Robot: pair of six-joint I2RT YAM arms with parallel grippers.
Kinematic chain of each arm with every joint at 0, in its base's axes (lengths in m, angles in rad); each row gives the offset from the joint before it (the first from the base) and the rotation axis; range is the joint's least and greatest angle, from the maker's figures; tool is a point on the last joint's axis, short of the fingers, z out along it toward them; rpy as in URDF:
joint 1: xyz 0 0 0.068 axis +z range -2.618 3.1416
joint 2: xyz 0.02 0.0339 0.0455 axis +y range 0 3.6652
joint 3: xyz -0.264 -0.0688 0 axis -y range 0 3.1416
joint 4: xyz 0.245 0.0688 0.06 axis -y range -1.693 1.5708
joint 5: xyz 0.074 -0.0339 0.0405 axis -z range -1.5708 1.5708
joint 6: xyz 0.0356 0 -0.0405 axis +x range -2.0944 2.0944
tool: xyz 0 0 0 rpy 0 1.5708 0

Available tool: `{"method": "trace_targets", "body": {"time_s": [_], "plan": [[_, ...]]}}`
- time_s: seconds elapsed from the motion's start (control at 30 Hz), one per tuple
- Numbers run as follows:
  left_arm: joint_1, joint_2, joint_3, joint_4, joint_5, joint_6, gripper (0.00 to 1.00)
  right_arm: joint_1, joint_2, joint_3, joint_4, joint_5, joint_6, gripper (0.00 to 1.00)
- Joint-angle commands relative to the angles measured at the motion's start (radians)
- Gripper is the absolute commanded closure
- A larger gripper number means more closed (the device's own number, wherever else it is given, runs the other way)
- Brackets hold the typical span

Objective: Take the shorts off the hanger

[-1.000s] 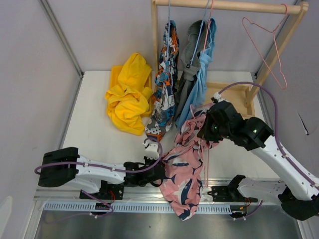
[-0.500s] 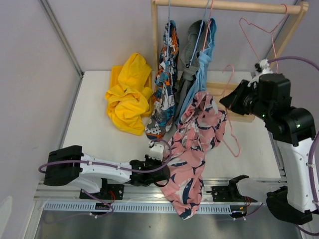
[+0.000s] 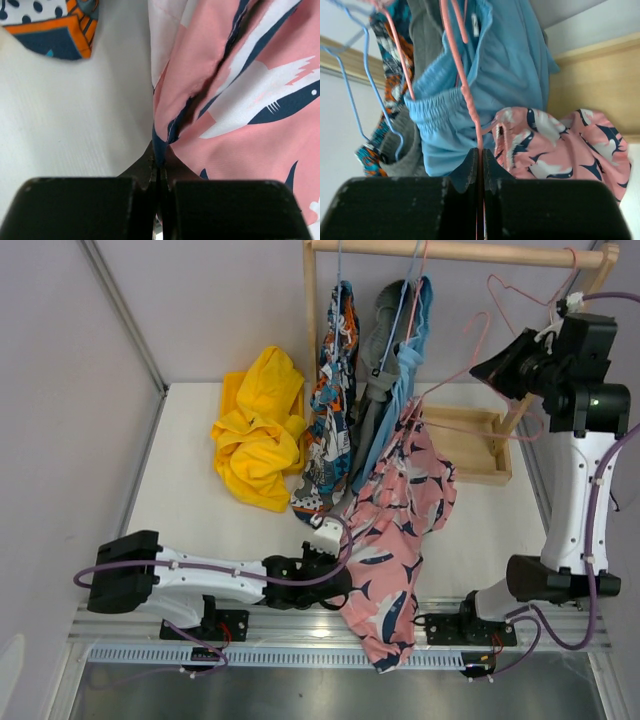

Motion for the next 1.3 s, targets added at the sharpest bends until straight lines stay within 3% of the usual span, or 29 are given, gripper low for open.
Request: {"method": "trace_targets", "body": {"time_s": [0.0,0.13,0.2,0.37,0.57,0.73,0.8,0.9,0.93,1.07,1.27], "plan": [[-0.003,-0.025,-0.042,0.006,0.03,-0.011,1.0,-0.125,0.029,0.226,0.073,-0.125,0.024,1.0],[0.042,0.03,0.018,0.091,0.05,0.125,1.0,-0.22,0.038,0.271,0.071,-0.262,0.092,1.0],[0.135,0.117,0.07,0.157,0.093,0.214,1.0,-0.231,-0.009,0.227,0.065,-0.287,0.104,1.0],[0.339,0.341,0.383,0.201,0.177,0.396,1.0,-0.224,-0.16,0.032,0.059,-0.33,0.112,1.0],[0.483,0.551,0.856,0.067,0.222,0.463,1.0,-0.069,-0.35,-0.229,0.006,-0.256,0.078,1.0],[0.551,0.57,1.018,0.0,0.226,0.457,1.0,-0.032,-0.402,-0.248,-0.088,-0.12,0.014,1.0],[0.55,0.544,1.007,0.001,0.242,0.463,1.0,-0.032,-0.398,-0.214,-0.093,-0.057,-0.008,1.0],[0.522,0.467,0.841,0.032,0.239,0.422,1.0,-0.042,-0.324,-0.055,-0.099,0.0,-0.029,1.0],[0.513,0.441,0.681,0.046,0.231,0.405,1.0,-0.047,-0.3,-0.01,-0.097,0.012,-0.034,1.0],[0.404,0.259,0.35,0.11,0.184,0.304,1.0,-0.101,-0.148,0.186,-0.088,-0.003,-0.037,1.0],[0.28,-0.109,0.145,-0.143,0.095,0.16,1.0,-0.142,-0.01,0.216,0.079,-0.001,0.003,1.0]]}}
